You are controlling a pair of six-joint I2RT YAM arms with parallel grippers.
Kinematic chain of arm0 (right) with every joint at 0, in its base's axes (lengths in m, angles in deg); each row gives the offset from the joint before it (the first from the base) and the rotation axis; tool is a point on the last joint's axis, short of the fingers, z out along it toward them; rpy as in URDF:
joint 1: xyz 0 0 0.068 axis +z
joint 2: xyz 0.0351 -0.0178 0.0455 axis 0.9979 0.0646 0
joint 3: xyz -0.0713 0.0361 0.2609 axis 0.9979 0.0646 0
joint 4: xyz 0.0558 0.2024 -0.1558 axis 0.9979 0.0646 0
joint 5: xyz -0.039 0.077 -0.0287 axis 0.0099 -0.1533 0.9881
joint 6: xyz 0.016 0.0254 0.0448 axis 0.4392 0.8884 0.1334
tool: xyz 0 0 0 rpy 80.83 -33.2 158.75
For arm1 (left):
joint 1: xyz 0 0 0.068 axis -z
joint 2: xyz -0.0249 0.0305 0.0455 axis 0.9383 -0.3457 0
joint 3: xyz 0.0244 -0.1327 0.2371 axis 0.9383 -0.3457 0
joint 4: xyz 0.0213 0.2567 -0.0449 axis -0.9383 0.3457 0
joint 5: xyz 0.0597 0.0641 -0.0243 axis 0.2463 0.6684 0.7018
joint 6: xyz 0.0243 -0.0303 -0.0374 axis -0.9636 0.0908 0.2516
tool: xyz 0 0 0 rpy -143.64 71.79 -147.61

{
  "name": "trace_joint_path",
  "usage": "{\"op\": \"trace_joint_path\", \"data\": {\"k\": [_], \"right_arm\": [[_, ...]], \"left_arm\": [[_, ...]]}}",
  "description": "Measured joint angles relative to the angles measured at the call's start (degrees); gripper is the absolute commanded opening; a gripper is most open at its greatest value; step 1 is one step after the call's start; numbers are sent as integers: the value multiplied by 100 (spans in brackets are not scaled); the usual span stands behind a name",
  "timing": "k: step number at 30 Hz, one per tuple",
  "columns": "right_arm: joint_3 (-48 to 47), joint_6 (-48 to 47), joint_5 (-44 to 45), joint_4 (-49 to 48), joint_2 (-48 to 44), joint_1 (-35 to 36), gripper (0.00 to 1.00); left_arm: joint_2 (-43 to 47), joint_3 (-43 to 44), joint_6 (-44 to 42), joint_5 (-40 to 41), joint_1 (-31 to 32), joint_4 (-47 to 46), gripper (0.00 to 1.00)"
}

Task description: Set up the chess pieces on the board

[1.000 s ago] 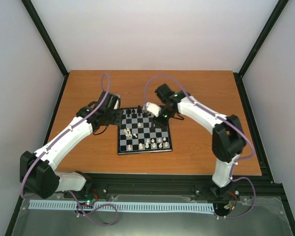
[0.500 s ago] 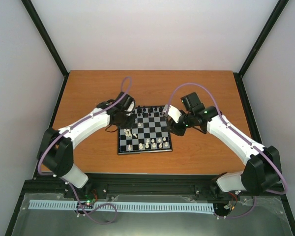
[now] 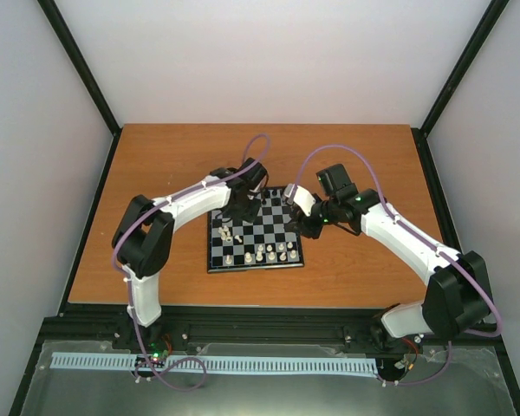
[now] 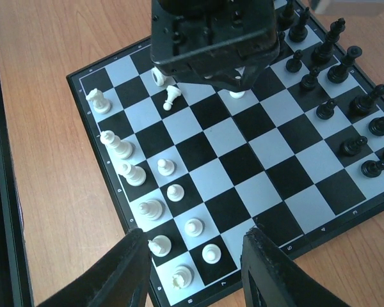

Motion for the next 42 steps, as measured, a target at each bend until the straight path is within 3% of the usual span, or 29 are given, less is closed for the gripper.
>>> {"op": "trace_joint_path", "data": {"k": [18,33,39,42], "right_arm": [[0,24,-107,-76,-2,-39,39],[0,22,-122,-74,2,-59,39],[0,22,-122,-74,4,-59,39],[0,22,-122,-74,4,-63,39]], "left_arm": [[-562,339,98,258,-4,177,30],[-702,361,125,210,-4,181,10],[-595,330,125,153,15,238,4],[-70,13,120,33,90,299,3]]}}
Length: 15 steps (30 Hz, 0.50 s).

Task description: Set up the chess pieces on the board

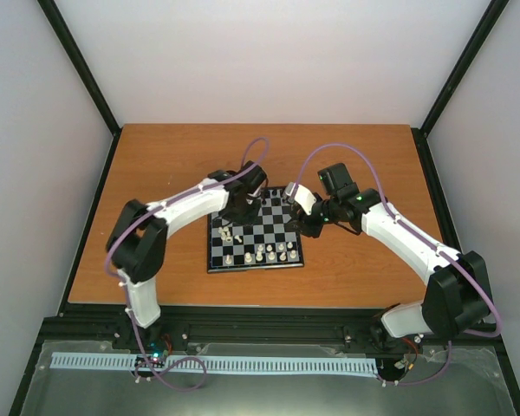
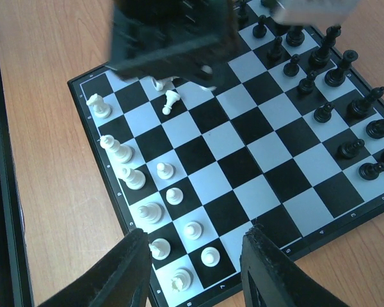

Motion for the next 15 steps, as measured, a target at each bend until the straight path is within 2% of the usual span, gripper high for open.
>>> {"op": "trace_joint_path", "data": {"k": [7,15], "right_arm": [[0,-2,-2,2,0,-11,39],[0,-2,0,2,0,-11,39]], "left_arm": [[1456,-708,-236,-706,179,114,3],[1169,-1237,-448,-1029,229,2,4]]}}
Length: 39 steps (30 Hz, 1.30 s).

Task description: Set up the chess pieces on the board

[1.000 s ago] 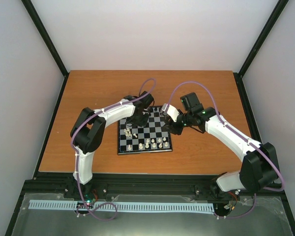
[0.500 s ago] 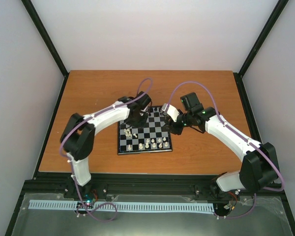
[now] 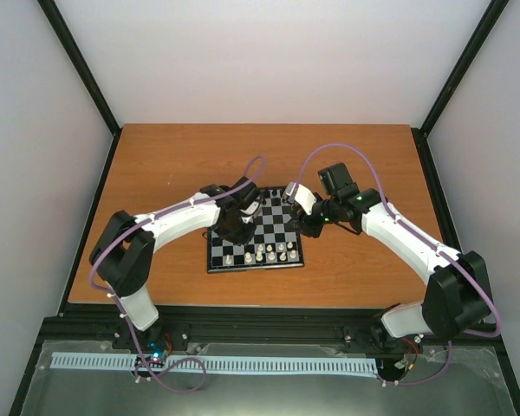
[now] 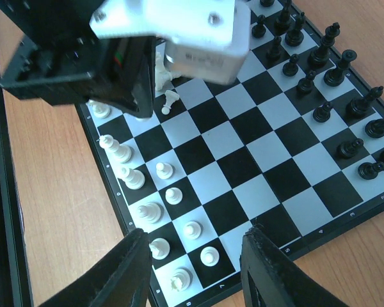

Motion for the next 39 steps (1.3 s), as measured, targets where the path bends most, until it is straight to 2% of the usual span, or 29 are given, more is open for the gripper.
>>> {"op": "trace_joint_path", "data": {"k": [6,24,39], "right_arm": [[0,-2,2,0,24,-13,39],[0,-46,0,15,146,-17,38],[0,-50,0,31,186,-17,39]], "left_arm": [[-350,-57,-92,-39,46,-120,4],[-619,4,-157,-317,74,-267,6],[-719,94,-160,-431,79,-317,13]]}}
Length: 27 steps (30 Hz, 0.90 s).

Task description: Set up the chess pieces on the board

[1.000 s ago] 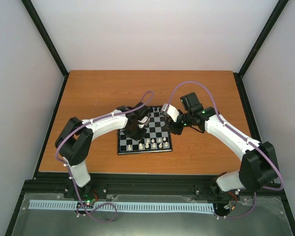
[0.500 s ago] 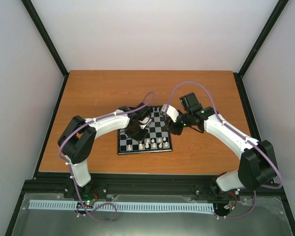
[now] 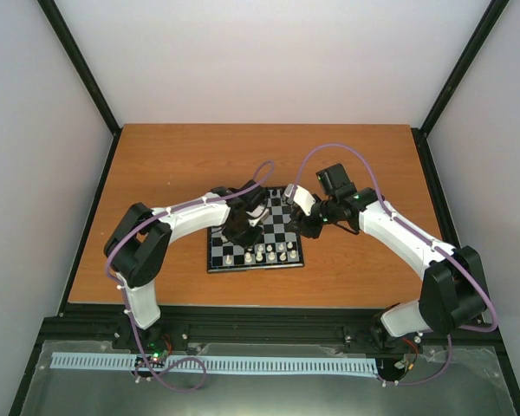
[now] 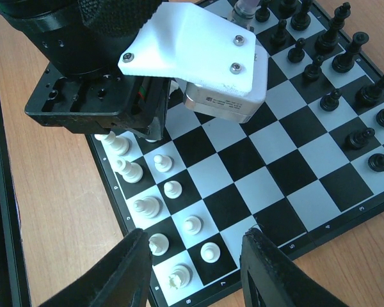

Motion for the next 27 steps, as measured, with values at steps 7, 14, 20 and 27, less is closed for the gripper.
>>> {"op": "trace_joint_path", "data": {"k": [7,14,20,27], "right_arm": [[0,0,2,9,13,0,38],[0,0,2,9,28,0,38],[0,0,2,9,46,0,39],[0,0,2,9,50,-2,39]], "left_arm": [[0,0,0,-4,0,2,11],[4,-4,2,-4,61,2,10],[46,-59,7,7,79,7,16],[68,-92,28,129,85,42,22]]}}
